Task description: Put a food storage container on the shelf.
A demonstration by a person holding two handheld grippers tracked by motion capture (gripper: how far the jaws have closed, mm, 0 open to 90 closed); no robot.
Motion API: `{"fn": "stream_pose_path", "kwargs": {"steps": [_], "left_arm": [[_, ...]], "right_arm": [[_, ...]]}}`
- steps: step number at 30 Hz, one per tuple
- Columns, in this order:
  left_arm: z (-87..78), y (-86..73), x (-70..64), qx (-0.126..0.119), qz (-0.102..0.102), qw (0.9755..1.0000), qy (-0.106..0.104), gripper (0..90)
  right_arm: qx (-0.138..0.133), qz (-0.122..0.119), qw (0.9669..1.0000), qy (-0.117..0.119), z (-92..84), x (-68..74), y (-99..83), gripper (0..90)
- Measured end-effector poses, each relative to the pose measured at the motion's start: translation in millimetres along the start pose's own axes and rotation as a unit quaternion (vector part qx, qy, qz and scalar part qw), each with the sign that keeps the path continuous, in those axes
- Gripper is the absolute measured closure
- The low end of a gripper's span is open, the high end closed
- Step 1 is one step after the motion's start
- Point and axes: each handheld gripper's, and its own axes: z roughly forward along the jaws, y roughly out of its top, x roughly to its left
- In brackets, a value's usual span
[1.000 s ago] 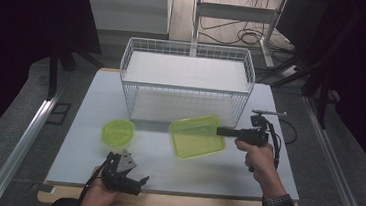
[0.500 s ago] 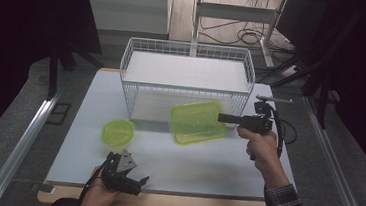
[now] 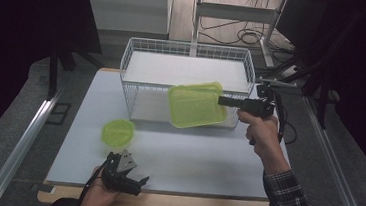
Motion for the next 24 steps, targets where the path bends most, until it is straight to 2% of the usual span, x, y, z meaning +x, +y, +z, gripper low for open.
{"fn": "stream_pose_path", "kwargs": {"steps": [10, 24], "left_arm": [[-0.4, -0.3, 1.2, 0.0, -0.001, 1.0, -0.001, 3.0], [0.1, -0.4, 1.4, 0.004, 0.0, 1.0, -0.001, 3.0]], "right_arm": [[-0.016, -0.014, 0.9997, -0.016, 6.5, 10.9, 23.5, 80.1], [-0.038, -0.014, 0.9987, -0.031, 16.9, 16.7, 46.8, 80.1]]}}
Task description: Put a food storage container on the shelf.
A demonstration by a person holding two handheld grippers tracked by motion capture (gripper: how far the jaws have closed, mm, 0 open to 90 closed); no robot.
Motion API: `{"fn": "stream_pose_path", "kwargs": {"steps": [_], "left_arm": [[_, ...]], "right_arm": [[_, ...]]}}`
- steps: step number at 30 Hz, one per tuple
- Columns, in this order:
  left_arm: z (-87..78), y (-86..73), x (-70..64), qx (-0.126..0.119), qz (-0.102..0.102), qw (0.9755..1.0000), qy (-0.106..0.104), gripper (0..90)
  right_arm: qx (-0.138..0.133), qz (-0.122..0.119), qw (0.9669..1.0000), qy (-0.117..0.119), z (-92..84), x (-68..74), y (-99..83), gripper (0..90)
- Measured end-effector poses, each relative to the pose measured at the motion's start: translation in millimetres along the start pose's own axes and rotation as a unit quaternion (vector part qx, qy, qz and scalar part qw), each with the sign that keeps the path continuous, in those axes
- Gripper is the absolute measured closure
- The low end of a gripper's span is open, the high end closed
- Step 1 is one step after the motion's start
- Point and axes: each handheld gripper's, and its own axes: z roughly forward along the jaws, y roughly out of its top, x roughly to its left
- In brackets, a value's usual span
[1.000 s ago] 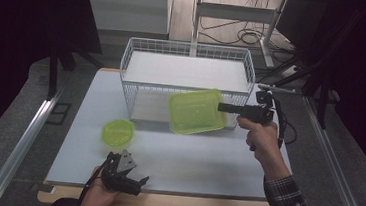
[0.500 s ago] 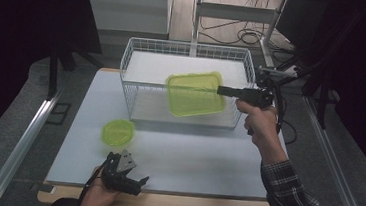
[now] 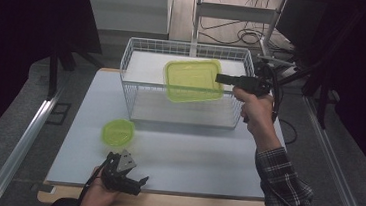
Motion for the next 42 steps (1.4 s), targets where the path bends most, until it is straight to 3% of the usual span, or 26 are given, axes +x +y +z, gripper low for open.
{"fn": "stream_pose_path", "kwargs": {"steps": [17, 25, 42], "left_arm": [[-1.2, -0.2, 1.4, -0.004, -0.006, 1.0, -0.003, 2.9], [-5.4, 0.2, 3.4, -0.037, -0.02, 0.9987, -0.028, 1.9], [-3.8, 0.0, 2.4, -0.029, -0.015, 0.999, -0.029, 1.8]], "right_arm": [[-0.022, -0.007, 0.9992, -0.034, 22.4, 5.6, 19.4, 80.1], [-0.033, -0.001, 0.9979, -0.056, 32.0, -1.5, 24.5, 80.0], [-0.039, 0.004, 0.9955, -0.087, 42.4, -11.3, 26.3, 79.7]]}}
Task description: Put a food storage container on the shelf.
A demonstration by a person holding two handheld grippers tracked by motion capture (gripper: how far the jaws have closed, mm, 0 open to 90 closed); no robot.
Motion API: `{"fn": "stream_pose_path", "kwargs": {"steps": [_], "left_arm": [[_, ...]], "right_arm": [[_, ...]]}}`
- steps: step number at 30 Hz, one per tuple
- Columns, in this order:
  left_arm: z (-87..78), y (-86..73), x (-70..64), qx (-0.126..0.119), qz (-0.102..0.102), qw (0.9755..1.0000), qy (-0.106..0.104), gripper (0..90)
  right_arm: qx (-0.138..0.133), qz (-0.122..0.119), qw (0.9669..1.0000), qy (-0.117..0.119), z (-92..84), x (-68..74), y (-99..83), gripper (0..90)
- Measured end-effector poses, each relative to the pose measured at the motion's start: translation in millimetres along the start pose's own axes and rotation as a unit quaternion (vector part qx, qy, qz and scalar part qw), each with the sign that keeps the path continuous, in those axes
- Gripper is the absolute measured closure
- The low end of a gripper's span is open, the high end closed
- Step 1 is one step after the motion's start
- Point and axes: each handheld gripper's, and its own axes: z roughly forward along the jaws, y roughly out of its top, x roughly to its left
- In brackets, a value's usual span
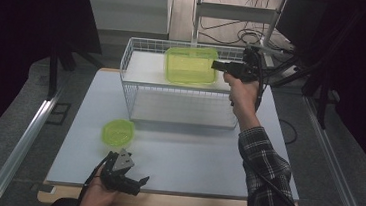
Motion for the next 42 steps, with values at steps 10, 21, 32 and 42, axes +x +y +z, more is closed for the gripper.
{"fn": "stream_pose_path", "kwargs": {"steps": [10, 21, 32, 42], "left_arm": [[0.9, -0.2, 0.0, 0.006, 0.006, 1.0, 0.002, 1.8], [0.9, -0.2, 0.1, 0.009, 0.008, 0.9999, 0.001, 1.9], [1.1, -0.4, 0.2, 0.012, 0.009, 0.9999, 0.005, 2.0], [1.9, -1.0, 0.3, 0.011, 0.01, 0.9999, 0.004, 1.8]], "right_arm": [[0.003, -0.037, 0.9985, -0.041, 7.0, -3.2, 1.5, 73.6], [0.017, -0.06, 0.9959, -0.065, 14.6, -3.8, 3.9, 65.9], [0.014, -0.079, 0.9943, -0.07, 13.3, -1.1, 3.8, 49.1], [0.024, -0.094, 0.9945, -0.038, 9.3, 3.2, -1.1, 33.0]]}}
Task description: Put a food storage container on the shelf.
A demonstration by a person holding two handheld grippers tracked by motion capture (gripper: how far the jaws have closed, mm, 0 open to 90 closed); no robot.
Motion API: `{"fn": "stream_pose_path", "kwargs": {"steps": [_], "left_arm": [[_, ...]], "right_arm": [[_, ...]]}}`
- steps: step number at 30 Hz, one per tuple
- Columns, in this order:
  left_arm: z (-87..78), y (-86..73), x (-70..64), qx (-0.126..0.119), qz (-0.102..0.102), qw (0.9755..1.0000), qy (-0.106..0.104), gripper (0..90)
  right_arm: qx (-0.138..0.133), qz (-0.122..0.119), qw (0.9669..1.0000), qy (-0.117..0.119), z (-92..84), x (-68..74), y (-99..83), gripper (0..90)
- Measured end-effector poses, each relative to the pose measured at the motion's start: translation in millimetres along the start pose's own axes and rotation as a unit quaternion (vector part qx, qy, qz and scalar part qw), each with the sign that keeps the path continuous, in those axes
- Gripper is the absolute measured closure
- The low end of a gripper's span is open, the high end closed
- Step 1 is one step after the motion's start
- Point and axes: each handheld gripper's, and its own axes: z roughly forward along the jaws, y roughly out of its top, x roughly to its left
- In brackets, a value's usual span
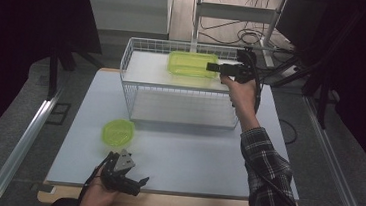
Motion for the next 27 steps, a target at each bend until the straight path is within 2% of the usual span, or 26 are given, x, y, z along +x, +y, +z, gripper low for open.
{"fn": "stream_pose_path", "kwargs": {"steps": [8, 14, 27], "left_arm": [[0.4, -0.3, 0.3, -0.002, -0.003, 1.0, 0.0, 1.6], [0.9, -0.3, -0.1, -0.001, -0.001, 1.0, -0.001, 1.6], [1.6, -0.4, -0.4, 0.0, -0.001, 1.0, -0.001, 1.6]], "right_arm": [[0.002, -0.03, 0.9995, 0.003, -4.0, 9.8, -3.8, 26.4], [0.008, -0.062, 0.998, -0.009, -9.2, 14.6, -10.1, 20.4], [0.011, -0.09, 0.9958, -0.012, -21.8, 14.3, -23.2, 12.4]]}}
